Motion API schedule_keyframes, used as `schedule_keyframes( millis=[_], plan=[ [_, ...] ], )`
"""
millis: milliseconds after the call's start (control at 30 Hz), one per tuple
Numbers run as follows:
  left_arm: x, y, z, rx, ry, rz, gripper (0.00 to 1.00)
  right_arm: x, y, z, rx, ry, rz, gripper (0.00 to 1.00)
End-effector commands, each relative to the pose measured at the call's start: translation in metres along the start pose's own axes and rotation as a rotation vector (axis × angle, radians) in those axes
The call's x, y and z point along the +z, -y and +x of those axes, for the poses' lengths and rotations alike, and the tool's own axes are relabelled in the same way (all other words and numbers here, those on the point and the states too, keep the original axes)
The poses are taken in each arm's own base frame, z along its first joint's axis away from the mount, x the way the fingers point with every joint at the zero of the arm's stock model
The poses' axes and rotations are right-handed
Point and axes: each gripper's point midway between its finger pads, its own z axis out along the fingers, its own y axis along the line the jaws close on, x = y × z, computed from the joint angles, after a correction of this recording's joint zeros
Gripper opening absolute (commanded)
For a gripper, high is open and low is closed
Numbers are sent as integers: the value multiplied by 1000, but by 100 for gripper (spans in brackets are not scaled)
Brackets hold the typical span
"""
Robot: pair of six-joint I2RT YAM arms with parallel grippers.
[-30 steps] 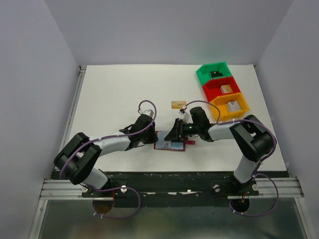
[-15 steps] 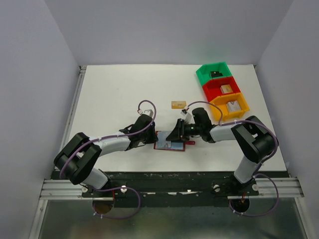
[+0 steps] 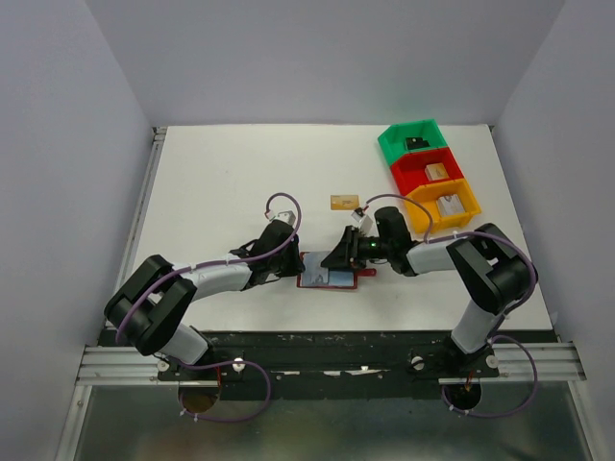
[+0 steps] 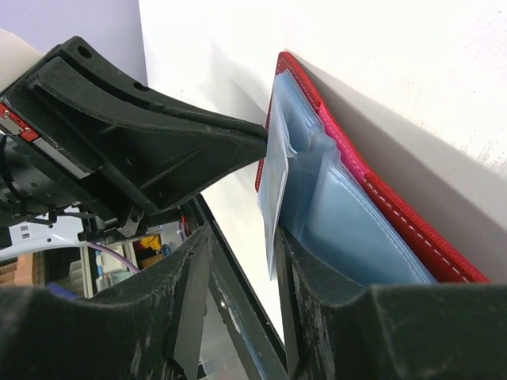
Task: Take the credit cards out of the card holder
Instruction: Remove the credit card from the card holder.
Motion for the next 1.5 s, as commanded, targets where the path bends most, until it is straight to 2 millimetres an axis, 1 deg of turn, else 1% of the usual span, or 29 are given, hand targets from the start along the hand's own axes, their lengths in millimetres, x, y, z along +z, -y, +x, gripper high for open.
schedule_keyframes(
  millis=[0, 267, 433, 633, 700, 800, 1000, 1300, 1467],
  plan=[
    [5, -7, 18, 28, -59, 4, 0, 3, -4, -1, 2, -9, -45, 47],
    [5, 12, 14, 55, -44, 91, 0, 11, -1, -6, 29, -17, -60, 48],
    [6, 24, 16, 82, -50, 148, 0, 15, -1, -9, 37, -19, -63, 49],
    [6, 37, 17, 118, -51, 201, 0, 21, -2, -8, 47, -35, -78, 50],
    [6, 39, 16, 124, -50, 202, 0, 24, -2, -6, 53, -47, -82, 50],
    [6, 37, 17, 122, -49, 189, 0, 25, -4, -4, 51, -56, -89, 50],
    [6, 26, 17, 106, -40, 135, 0, 19, -9, -2, 37, -52, -92, 50],
    [9, 7, 19, 59, -42, 65, 0, 11, -7, 1, 30, -52, -63, 50],
    [10, 1, 18, 40, -46, 46, 0, 6, -7, 2, 16, -51, -45, 50]
  ],
)
